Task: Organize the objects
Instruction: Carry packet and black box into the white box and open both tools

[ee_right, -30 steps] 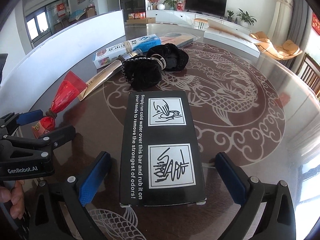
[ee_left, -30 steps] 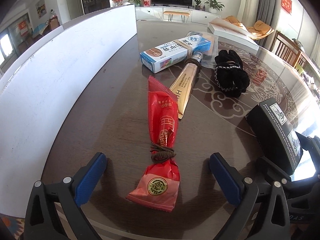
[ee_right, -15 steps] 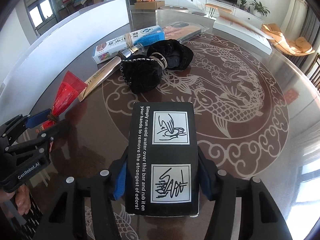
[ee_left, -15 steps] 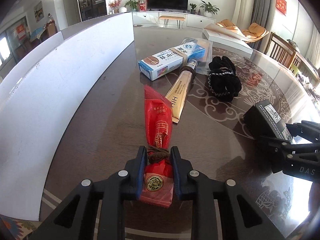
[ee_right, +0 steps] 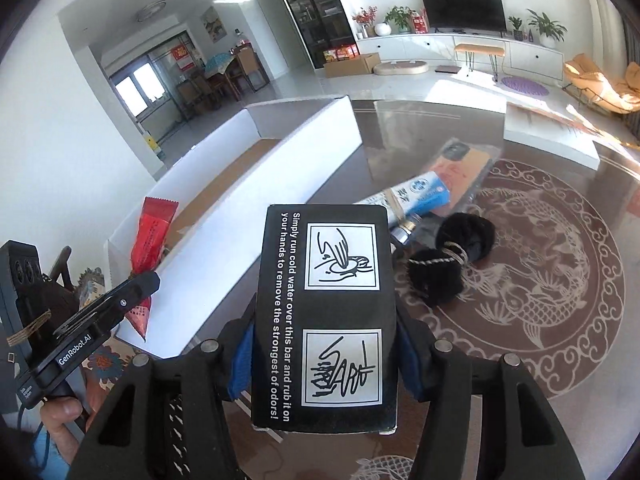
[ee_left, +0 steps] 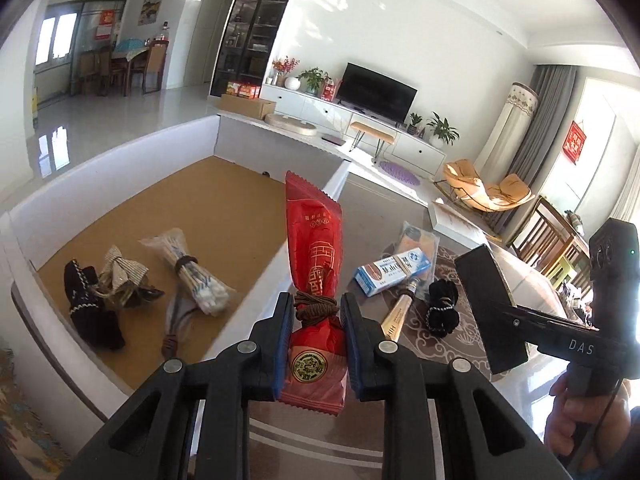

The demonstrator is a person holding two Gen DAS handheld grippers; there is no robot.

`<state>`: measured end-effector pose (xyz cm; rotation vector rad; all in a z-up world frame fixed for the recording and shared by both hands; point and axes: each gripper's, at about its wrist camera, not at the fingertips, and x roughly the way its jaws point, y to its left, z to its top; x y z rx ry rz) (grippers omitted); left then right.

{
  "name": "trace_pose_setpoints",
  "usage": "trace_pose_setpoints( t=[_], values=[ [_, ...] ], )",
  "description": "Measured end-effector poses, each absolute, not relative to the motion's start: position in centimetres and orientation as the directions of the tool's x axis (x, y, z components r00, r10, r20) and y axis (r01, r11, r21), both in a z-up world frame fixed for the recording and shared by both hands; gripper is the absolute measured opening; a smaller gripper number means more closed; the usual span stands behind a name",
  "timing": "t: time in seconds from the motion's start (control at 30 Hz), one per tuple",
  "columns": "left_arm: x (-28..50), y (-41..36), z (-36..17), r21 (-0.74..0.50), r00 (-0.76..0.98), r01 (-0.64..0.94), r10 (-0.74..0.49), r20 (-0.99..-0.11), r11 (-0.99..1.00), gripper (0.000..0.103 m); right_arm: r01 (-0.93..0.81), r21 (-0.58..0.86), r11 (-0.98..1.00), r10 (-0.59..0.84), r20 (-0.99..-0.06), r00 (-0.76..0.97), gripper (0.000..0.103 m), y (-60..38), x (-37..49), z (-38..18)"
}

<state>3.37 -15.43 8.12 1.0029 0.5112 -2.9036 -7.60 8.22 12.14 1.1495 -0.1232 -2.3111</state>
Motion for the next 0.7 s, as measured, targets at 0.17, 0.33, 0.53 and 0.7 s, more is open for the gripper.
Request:
trace_pose_setpoints(
  t=[0.17, 0.33, 0.53, 0.7],
  values=[
    [1.3, -24.1, 9.2, -0.213, -0.753, 0.285, -0.08, -0.653, -0.934, 0.024, 0.61, 0.32, -0.725, -0.643, -0.631, -0.434, 0.059, -4.2, -8.9, 16.5],
    [-1.5, -29.0, 6.3, -0.116, -0.623, 0.381, -0.162, -0.765, -0.917, 0.026, 0.678, 0.299, -0.671, -0.655, -0.668, -0.353, 0.06, -15.3, -10.0, 14.9],
    [0.3, -30.6, 4.2, -0.126, -0.619, 0.437, -0.197, -0.76, -0.89, 0.07, 0.64, 0.358, -0.68, -0.627, -0.736, -0.255, 0.073, -18.3, -10.3, 9.5],
    [3.0, -26.1, 6.0, -0.167, -0.713, 0.373, -0.167, -0.681, -0.913, 0.081, 0.597, 0.3, -0.744, -0.616, -0.654, -0.439, 0.095, -10.4, -8.5, 10.1]
  ],
)
